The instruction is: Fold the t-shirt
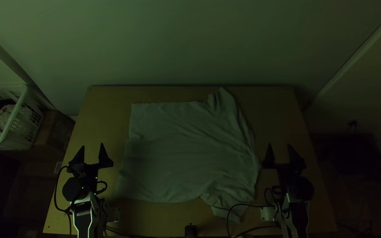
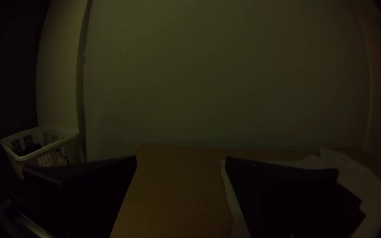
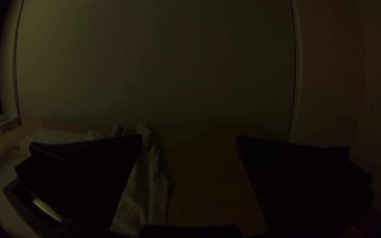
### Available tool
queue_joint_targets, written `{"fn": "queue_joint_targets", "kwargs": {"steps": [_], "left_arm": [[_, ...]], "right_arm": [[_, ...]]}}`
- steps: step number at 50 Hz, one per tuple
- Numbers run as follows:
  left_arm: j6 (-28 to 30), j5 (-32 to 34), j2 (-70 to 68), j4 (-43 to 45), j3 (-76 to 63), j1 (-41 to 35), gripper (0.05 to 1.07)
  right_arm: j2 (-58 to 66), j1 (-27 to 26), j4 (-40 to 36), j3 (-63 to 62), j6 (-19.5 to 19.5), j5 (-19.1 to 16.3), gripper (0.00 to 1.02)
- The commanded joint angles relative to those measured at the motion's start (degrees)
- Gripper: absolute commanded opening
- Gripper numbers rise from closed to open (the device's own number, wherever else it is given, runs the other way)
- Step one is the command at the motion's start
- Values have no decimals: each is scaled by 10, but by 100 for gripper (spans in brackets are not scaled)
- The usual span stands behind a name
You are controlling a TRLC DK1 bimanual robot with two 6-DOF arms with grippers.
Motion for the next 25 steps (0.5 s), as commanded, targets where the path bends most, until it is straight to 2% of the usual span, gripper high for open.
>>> {"fn": "queue_joint_targets", "kwargs": {"steps": [1,8,14,16,22,25], "left_arm": [[-10,-2,-1,-16,-25,3,102],[-10,-2,-1,-16,-25,3,102],[-71,-2,-1,-15,-25,-17,102],[-71,-2,0,-17,-25,-26,102],[-75,-3,0,-18,-25,-35,102],[-75,-4,-1,-18,-25,-34,102]], "right_arm": [[-4,-2,-13,-7,-7,-1,98],[-4,-2,-13,-7,-7,-1,98],[-4,-2,-13,-7,-6,-1,98],[-4,-2,-14,-7,-7,-1,98],[-4,22,-13,-7,64,-2,98],[-4,34,-14,-7,64,-2,98]]}}
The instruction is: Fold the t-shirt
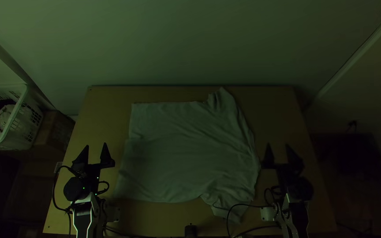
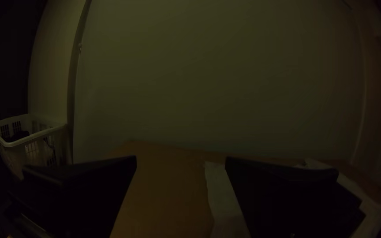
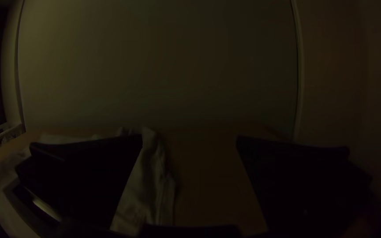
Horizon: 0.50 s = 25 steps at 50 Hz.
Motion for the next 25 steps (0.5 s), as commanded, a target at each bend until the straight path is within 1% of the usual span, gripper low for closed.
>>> {"fn": "queue_joint_targets", "kwargs": {"steps": [1,14,20,25], "left_arm": [[-16,-4,-1,-17,-25,1,102],[-16,-4,-1,-17,-25,-1,102],[-16,-4,-1,-17,-20,4,102],[-15,0,-1,-31,-1,9,102]], "right_arm": [[-4,20,-13,-7,30,-2,98],[-4,16,-8,-7,31,-1,98],[-4,22,25,-5,22,-1,98],[-4,9,56,10,21,0,98]]}}
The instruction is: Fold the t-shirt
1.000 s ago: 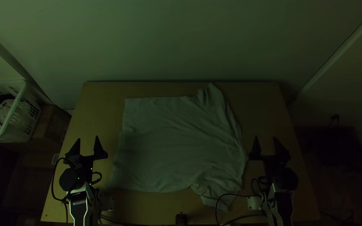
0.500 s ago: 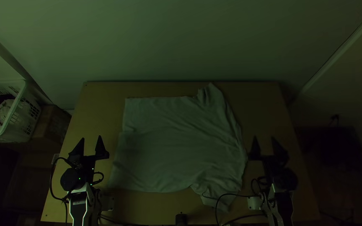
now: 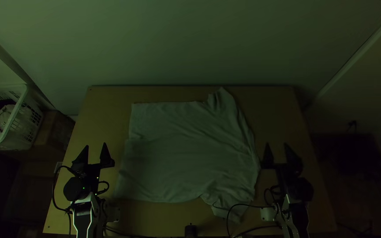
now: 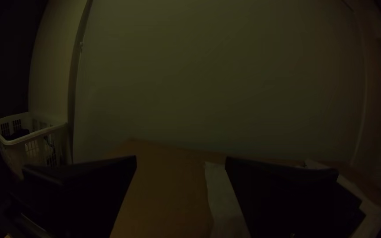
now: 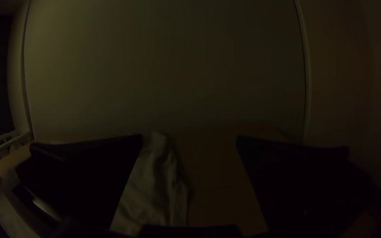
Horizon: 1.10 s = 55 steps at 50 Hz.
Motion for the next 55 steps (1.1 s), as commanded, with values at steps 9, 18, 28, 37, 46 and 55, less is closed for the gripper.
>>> {"fn": "queue_joint_targets", "kwargs": {"steps": [9,18,28,37,46,55], "left_arm": [[-9,4,2,-22,29,-4,102],[-9,4,44,46,44,-13,102],[-9,4,197,92,121,-26,102],[-10,3,357,85,242,-34,102],[-9,3,480,78,356,-42,102],[-8,-2,603,41,474,-68,102]], "right_arm": [[4,-7,55,40,-15,2,98],[83,-8,106,88,-42,2,98],[258,-7,120,198,-42,1,98],[388,-7,122,303,-42,0,98],[503,-7,115,406,-42,-1,98],[604,-1,88,494,-42,-2,98]]}}
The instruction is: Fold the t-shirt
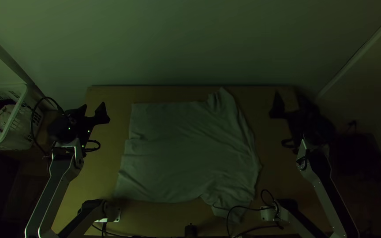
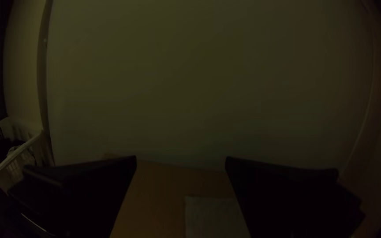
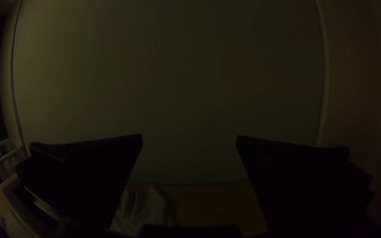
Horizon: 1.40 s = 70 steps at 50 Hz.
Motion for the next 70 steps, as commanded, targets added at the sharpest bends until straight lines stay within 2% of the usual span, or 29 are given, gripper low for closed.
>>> {"fn": "queue_joint_targets", "kwargs": {"steps": [1,13,19,22,27,35,41,46,48,52,60,64,65,70], "left_arm": [[-8,-3,70,-16,68,-14,102],[-8,-3,219,-91,218,-30,102],[-12,-3,306,-184,328,-30,102],[-20,-3,339,-202,365,-24,102],[-22,-3,397,-259,438,-24,102],[-21,-3,527,-432,615,-24,102],[-26,-3,617,-534,720,-22,101],[-22,-4,644,-533,727,-24,101],[-22,-3,653,-531,728,-24,96],[-24,-4,673,-520,729,-22,86],[-21,-4,696,-510,728,-25,86],[-19,-4,707,-499,728,-29,68],[-14,-3,709,-497,729,-30,66],[-7,-3,716,-496,728,-35,66]], "right_arm": [[61,3,-24,59,-6,-2,98],[186,7,-93,176,-4,-3,98],[249,10,-157,248,0,-7,98],[278,11,-183,277,5,-10,98],[316,11,-201,313,15,-12,98],[369,20,-234,364,22,-12,98],[412,25,-309,421,22,-12,98],[453,29,-380,473,22,-12,98],[466,29,-397,485,27,-14,98],[476,26,-403,488,41,-29,98],[490,23,-403,488,66,-47,98],[497,24,-409,487,70,-47,98],[499,24,-409,487,71,-47,98],[504,24,-412,487,76,-47,97]]}}
